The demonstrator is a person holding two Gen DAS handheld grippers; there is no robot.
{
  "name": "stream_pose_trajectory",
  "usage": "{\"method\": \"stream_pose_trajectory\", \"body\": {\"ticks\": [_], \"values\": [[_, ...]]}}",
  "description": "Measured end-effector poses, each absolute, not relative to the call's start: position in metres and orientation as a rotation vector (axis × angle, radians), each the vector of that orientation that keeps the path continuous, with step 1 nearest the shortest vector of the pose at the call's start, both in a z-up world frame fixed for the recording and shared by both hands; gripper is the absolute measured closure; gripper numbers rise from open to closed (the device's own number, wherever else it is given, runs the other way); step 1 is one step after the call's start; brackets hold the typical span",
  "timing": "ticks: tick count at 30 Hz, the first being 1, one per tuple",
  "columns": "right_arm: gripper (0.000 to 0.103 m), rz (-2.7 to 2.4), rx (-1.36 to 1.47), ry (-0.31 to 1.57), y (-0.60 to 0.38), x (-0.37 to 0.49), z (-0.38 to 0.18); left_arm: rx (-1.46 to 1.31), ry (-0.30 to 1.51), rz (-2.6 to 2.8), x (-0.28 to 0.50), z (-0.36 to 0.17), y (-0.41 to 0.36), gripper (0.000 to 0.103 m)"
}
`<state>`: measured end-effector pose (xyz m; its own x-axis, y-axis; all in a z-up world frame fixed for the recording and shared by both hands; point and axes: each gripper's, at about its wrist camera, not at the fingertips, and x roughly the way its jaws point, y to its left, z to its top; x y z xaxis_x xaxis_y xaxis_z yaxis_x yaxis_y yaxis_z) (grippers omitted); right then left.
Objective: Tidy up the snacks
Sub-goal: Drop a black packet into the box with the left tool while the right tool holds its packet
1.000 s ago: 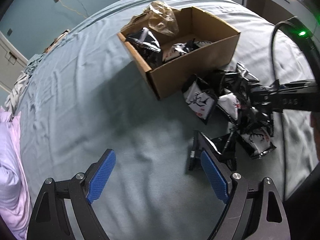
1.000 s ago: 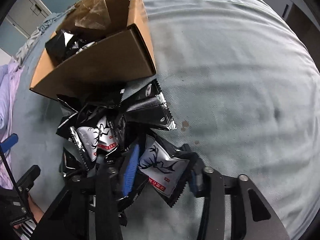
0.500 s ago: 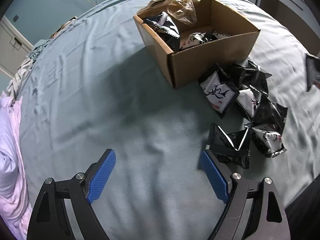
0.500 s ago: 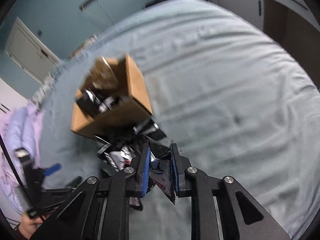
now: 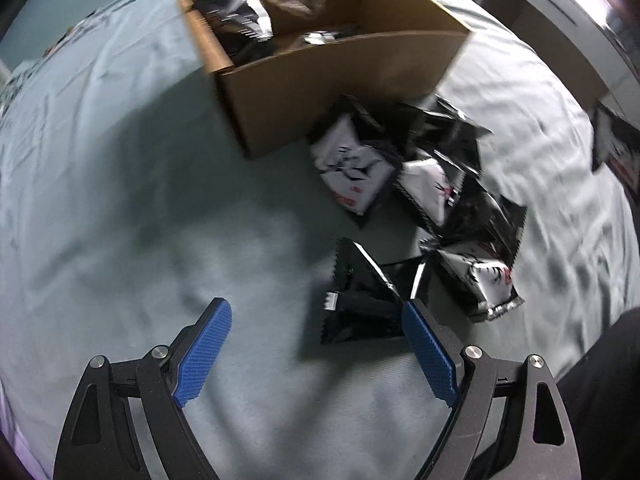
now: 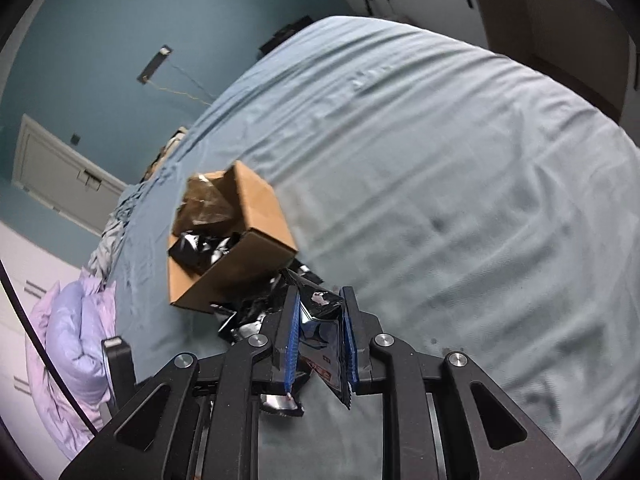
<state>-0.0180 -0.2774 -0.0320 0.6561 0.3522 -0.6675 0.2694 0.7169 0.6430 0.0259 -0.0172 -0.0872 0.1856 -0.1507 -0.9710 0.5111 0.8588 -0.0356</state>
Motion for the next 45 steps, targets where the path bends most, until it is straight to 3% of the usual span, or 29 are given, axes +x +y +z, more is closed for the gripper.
{"method": "stream_pose_trajectory", "body": {"ticks": [8,14,16,17,18,21,27,38,45], "values": [[0.086,0.063,0.795,0.889,-0.278,-0.009,-0.029,0.485,1.282,-0.551,0.005,-0.099,-0.053,0.015],[0.086,0.048,0.756,0.910,-0.269,0.001,-0.030,0.444,1.254,-0.551,0.012,-0.101,-0.066,0.015],[0.086,0.045,0.745,0.908,-0.267,0.002,-0.029,0.410,1.265,-0.552,0.016,-0.101,-0.068,0.022],[0.086,0.044,0.740,0.906,-0.266,0.002,-0.029,0.395,1.281,-0.560,0.018,-0.101,-0.071,0.039],[0.086,0.043,0.735,0.905,-0.265,0.002,-0.029,0.386,1.306,-0.565,0.019,-0.103,-0.073,0.045],[0.086,0.033,0.718,0.912,-0.263,0.003,-0.029,0.404,1.316,-0.565,0.017,-0.103,-0.080,0.056],[0.086,0.021,0.713,0.904,-0.263,0.000,-0.026,0.348,1.264,-0.542,-0.007,-0.077,-0.072,0.066],[0.086,0.067,0.689,0.854,-0.259,-0.020,-0.013,0.160,1.051,-0.408,-0.023,0.003,-0.027,0.067],[0.086,0.079,0.716,0.824,-0.265,-0.019,-0.015,0.103,0.963,-0.402,0.018,0.031,0.000,0.067]]}}
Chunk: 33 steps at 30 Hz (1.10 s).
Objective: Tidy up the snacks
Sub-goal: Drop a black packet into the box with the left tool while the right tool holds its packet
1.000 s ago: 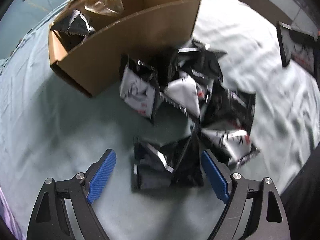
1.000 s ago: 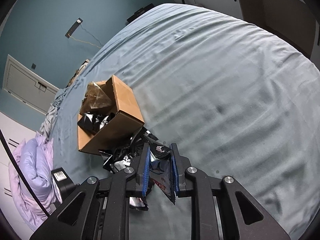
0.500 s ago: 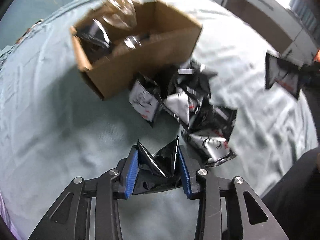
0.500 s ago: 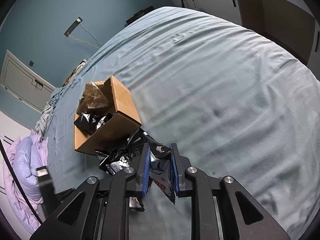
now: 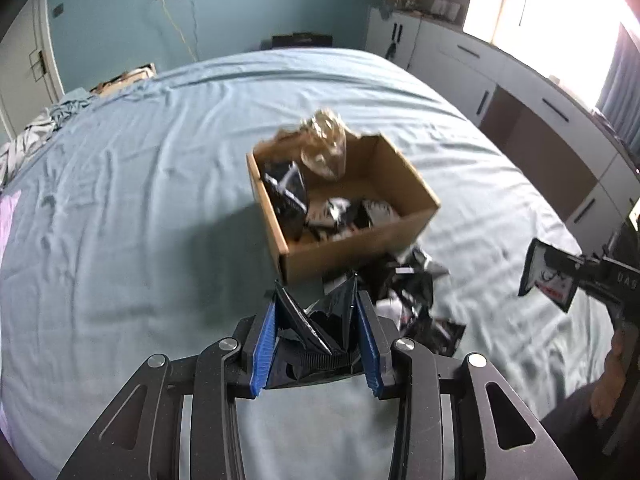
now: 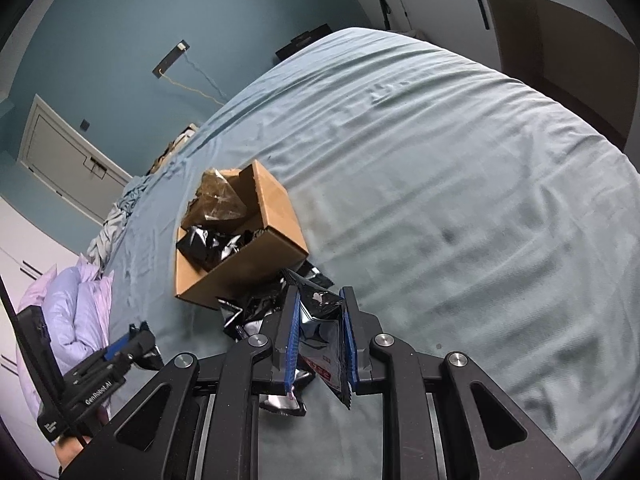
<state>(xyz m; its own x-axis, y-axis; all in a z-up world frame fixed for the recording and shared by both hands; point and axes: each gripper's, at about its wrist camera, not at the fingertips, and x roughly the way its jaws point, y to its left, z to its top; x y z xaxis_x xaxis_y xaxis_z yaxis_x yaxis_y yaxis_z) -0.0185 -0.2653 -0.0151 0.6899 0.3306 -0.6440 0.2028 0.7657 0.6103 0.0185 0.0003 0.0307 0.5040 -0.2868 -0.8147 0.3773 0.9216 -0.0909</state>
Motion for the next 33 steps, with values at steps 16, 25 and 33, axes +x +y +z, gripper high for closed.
{"method": "stream_pose_trajectory", "body": {"ticks": [16,25,33], "values": [[0.086,0.140,0.809,0.689,-0.263,0.046,-0.019,0.163,0.872,-0.385,0.082,0.018,-0.005,0.067],[0.086,0.205,0.879,0.642,-0.257,0.071,-0.031,0.161,0.851,-0.419,0.104,0.016,-0.024,0.060],[0.086,0.260,0.915,0.663,-0.249,0.100,-0.049,0.159,0.849,-0.396,0.109,0.013,-0.021,0.021]]}}
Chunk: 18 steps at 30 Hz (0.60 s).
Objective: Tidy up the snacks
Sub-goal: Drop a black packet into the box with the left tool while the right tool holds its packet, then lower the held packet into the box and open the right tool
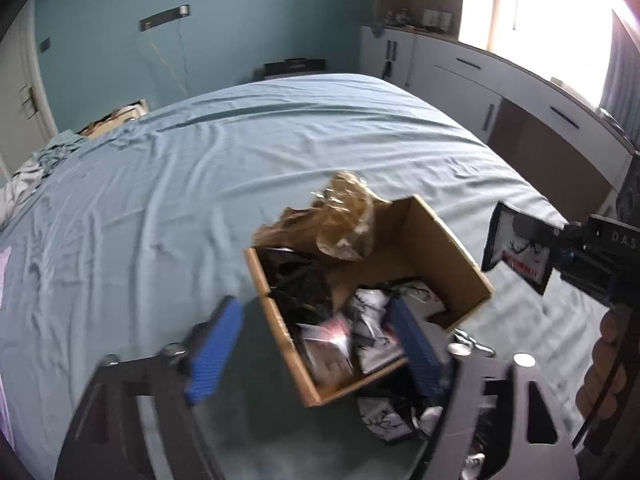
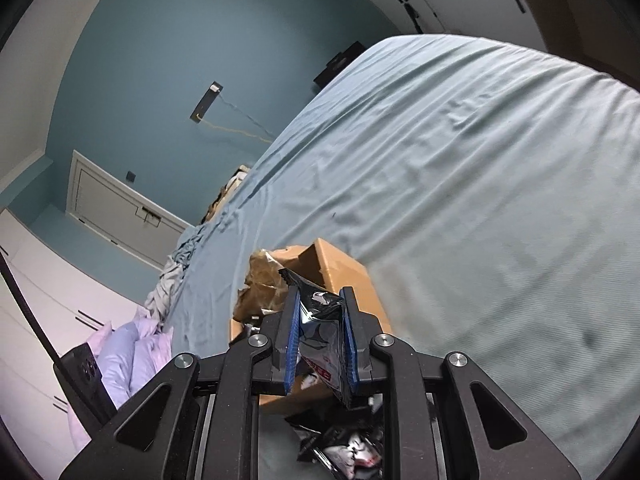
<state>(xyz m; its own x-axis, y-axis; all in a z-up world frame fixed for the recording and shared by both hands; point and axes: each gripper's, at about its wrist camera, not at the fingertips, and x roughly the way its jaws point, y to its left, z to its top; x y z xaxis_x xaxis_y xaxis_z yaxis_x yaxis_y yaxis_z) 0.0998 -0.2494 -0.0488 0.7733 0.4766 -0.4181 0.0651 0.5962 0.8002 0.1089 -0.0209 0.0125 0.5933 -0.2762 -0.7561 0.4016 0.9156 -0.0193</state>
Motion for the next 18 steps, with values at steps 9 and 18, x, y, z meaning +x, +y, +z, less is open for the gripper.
{"method": "stream_pose_trajectory", "body": {"ticks": [9,18], "values": [[0.085,0.443,0.948,0.702,-0.231,0.121,-0.051,0.114,0.889,-0.308,0.119,0.006,0.001,0.021],[0.039,0.377,0.943,0.700,-0.252,0.096,-0.038,0.130,0.954,-0.284,0.095,0.012,0.016,0.021]]}}
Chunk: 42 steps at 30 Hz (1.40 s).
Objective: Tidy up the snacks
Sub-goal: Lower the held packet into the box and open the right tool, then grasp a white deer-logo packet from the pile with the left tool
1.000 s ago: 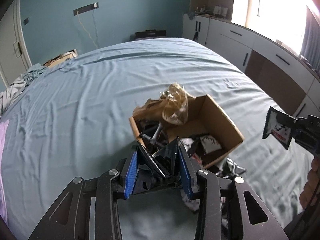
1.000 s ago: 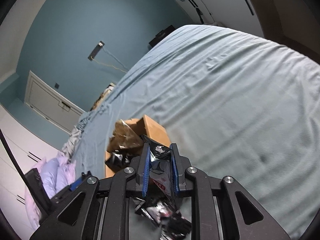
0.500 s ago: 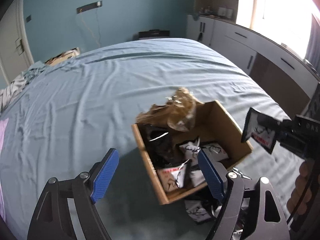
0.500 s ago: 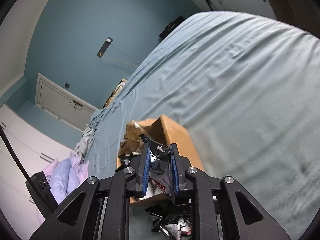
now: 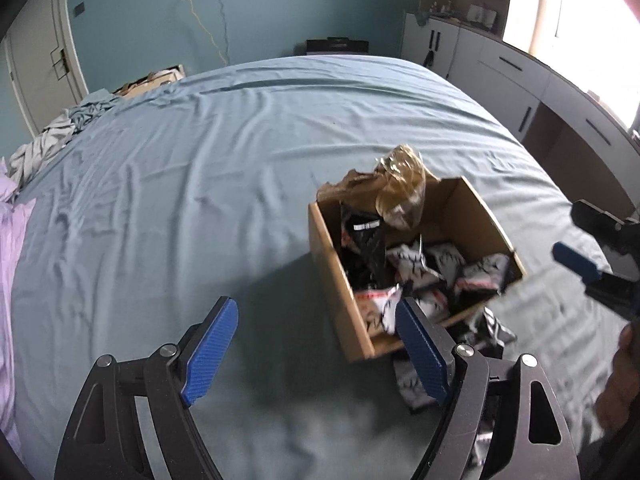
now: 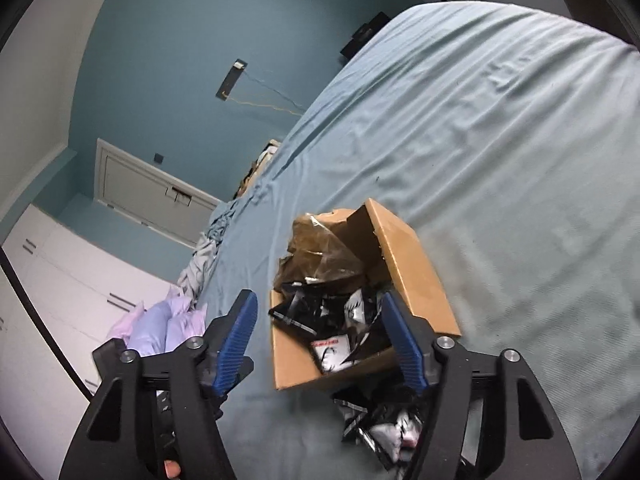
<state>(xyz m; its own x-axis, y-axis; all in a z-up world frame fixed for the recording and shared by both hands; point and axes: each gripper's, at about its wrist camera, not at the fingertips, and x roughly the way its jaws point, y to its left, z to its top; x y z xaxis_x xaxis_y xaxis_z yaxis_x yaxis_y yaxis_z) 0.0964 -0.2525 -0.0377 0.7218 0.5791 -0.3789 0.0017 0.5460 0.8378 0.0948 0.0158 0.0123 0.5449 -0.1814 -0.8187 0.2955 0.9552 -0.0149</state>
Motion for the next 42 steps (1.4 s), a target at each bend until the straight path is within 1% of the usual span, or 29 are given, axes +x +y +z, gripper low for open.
{"method": "stream_pose_trajectory", "body": {"ticks": [4,11,16,18,22,26,35,42], "values": [[0.039,0.312,0.930,0.724,-0.270,0.061,-0.029,0.187,0.962,-0.287,0.069,0.020,0.017,0.021],[0.039,0.219,0.916,0.818,-0.285,-0.001,-0.017,0.292,0.959,-0.305,0.019,0.027,0.016,0.020],[0.039,0.231,0.881,0.806,-0.289,-0.047,0.002,0.347,0.924,-0.310,-0.008,0.036,0.012,0.020],[0.039,0.245,0.921,0.799,-0.302,-0.063,0.006,0.326,0.933,-0.334,-0.017,0.037,0.012,0.017],[0.039,0.223,0.986,0.801,-0.323,-0.089,0.004,0.328,0.961,-0.380,-0.024,0.030,0.002,0.017],[0.039,0.228,0.987,0.860,-0.320,-0.089,-0.006,0.365,1.005,-0.425,-0.027,0.016,-0.015,0.017],[0.039,0.264,1.006,0.957,-0.306,-0.049,-0.021,0.404,1.086,-0.513,-0.034,-0.015,-0.044,0.017],[0.039,0.232,1.116,0.873,-0.328,-0.054,-0.029,0.466,1.157,-0.598,-0.037,-0.056,-0.095,0.017]]}}
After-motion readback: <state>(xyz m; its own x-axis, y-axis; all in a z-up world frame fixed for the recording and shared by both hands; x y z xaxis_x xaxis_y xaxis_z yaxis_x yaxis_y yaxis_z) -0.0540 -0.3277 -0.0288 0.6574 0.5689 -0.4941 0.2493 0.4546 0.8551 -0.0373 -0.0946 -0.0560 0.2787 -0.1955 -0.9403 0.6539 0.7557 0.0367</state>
